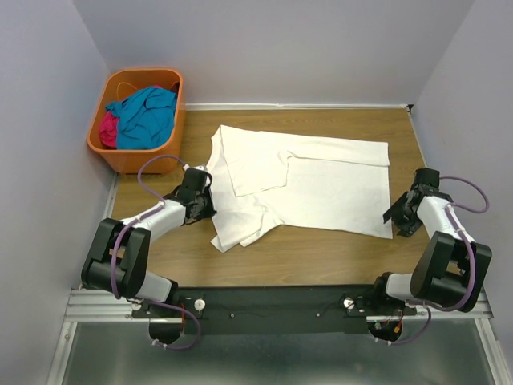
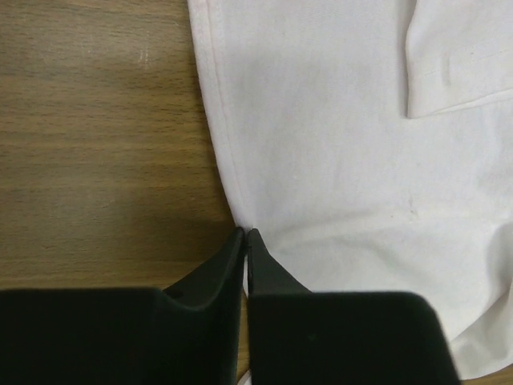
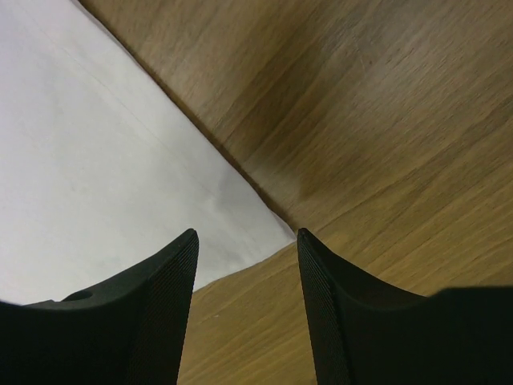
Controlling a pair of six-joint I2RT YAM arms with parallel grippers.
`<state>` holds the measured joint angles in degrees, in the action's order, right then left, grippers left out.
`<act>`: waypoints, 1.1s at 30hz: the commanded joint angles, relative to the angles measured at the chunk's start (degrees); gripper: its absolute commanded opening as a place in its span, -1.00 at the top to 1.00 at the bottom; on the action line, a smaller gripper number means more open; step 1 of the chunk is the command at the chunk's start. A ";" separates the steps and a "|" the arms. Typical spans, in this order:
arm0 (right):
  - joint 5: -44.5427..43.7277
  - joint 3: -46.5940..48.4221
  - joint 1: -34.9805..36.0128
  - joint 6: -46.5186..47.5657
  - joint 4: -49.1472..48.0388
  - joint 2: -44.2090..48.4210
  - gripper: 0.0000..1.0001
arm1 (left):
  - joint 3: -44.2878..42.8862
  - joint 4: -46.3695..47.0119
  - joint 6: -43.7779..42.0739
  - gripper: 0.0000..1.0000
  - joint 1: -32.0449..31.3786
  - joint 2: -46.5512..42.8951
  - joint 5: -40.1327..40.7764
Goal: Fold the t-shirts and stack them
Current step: Fold the tshirt
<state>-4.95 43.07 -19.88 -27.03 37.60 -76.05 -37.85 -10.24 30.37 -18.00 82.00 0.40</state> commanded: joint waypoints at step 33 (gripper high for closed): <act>1.86 0.70 -2.71 -3.56 4.06 -5.59 0.05 | 1.20 1.36 -1.81 1.00 -0.02 -3.60 -2.51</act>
<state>-1.98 42.30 -21.85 -29.61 39.81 -80.29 -37.15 -9.47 29.34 -18.02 79.66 -1.78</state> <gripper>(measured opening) 0.472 0.006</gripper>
